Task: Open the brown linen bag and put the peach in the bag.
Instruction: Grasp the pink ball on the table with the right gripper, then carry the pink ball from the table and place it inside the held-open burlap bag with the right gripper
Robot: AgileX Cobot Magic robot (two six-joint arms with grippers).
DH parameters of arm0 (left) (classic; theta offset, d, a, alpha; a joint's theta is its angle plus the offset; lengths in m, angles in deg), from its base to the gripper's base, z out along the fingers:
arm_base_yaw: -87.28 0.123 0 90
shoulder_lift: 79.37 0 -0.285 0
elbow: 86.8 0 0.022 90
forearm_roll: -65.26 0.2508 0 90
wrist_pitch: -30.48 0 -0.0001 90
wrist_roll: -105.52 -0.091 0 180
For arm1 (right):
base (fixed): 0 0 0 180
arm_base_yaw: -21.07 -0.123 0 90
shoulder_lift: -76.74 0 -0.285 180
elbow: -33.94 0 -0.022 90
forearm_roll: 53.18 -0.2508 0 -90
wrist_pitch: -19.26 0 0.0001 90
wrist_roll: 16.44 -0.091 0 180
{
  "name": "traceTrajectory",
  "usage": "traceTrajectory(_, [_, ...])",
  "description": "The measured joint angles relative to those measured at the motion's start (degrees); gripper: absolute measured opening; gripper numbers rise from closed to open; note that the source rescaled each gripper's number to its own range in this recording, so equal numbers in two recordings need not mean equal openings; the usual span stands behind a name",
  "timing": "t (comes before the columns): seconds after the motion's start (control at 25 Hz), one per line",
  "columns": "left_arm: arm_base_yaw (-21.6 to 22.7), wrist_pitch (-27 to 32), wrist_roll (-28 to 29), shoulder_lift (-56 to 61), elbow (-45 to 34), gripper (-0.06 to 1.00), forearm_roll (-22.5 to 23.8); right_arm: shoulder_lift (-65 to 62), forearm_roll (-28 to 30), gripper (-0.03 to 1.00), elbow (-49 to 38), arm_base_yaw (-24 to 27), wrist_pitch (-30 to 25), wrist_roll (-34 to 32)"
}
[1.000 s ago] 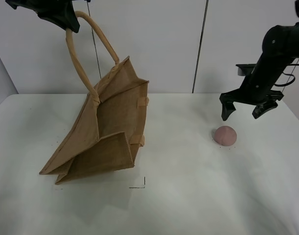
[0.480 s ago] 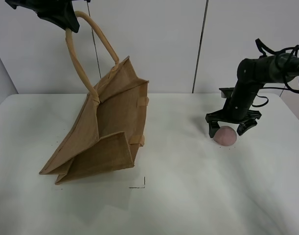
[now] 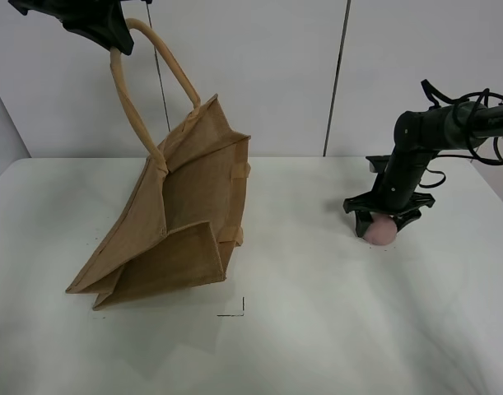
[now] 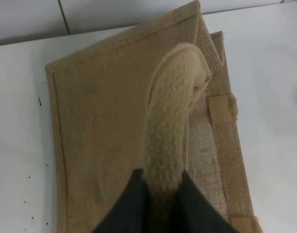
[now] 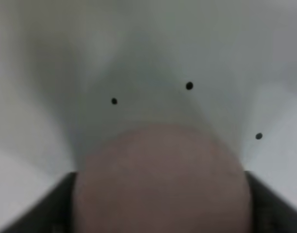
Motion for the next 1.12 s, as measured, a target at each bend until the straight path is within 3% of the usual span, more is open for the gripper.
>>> traceTrajectory(0.08, [0.0,0.0,0.0,0.0,0.0,0.00,0.0,0.0,0.1,0.48,0.0,0.0,-0.1,0.0])
traceTrajectory(0.16, [0.0,0.0,0.0,0.0,0.0,0.00,0.0,-0.2,0.1,0.12,0.3,0.0,-0.2,0.0])
traceTrajectory(0.24, [0.0,0.0,-0.1,0.0,0.0,0.00,0.0,-0.6,0.1,0.01,0.4,0.0,-0.2,0.0])
traceTrajectory(0.6, [0.0,0.0,-0.1,0.0,0.0,0.00,0.0,-10.3,-0.4,0.00,0.3,0.0,-0.6,1.9])
traceTrajectory(0.84, [0.0,0.0,-0.4,0.0,0.0,0.00,-0.8,-19.4,-3.4,0.00,2.9,0.0,-8.9,6.7])
traceTrajectory(0.96, [0.0,0.0,-0.4,0.0,0.0,0.00,-0.9,-19.8,-7.7,0.00,7.8,0.0,-12.6,7.6])
traceTrajectory(1.12, [0.0,0.0,-0.4,0.0,0.0,0.00,-1.2,-19.8,-20.3,0.00,11.0,0.0,-12.4,14.2])
